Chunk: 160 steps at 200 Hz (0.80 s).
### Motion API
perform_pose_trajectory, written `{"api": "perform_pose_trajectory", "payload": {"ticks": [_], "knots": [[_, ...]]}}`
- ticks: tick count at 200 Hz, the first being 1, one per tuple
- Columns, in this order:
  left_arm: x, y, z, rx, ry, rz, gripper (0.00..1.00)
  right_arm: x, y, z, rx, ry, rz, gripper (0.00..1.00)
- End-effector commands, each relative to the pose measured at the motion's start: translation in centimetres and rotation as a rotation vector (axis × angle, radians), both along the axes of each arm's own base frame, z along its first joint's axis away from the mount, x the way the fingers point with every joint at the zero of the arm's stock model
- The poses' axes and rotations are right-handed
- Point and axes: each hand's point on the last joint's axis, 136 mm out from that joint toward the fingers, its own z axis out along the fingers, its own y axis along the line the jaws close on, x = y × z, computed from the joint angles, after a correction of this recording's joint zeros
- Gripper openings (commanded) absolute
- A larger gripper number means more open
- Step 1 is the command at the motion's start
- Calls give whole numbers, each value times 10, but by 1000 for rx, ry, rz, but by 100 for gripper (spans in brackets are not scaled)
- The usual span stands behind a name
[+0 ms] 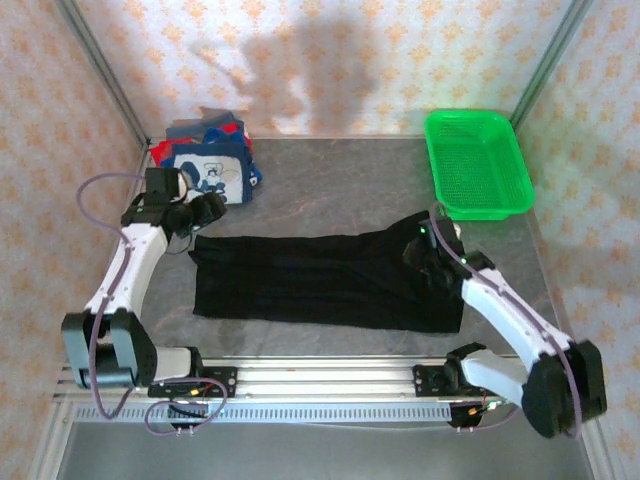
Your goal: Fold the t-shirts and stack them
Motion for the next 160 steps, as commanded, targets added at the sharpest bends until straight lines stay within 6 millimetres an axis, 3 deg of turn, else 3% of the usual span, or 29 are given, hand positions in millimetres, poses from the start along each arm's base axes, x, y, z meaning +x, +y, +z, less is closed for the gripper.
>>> {"api": "perform_pose_trajectory", "payload": {"ticks": [1, 27, 65, 119, 160], "knots": [[23, -42, 10, -52, -56, -215, 69, 21, 32, -1, 55, 22, 149, 46], [31, -58, -21, -69, 22, -294, 62, 34, 37, -15, 38, 67, 163, 43], [29, -60, -64, -34, 153, -332, 50, 45, 42, -21, 52, 77, 145, 41], [0, -45, -125, 24, 314, -276, 39, 40, 29, -39, -3, 108, 87, 41], [-24, -35, -149, 59, 369, -231, 38, 39, 26, -45, -8, 110, 73, 41]]}}
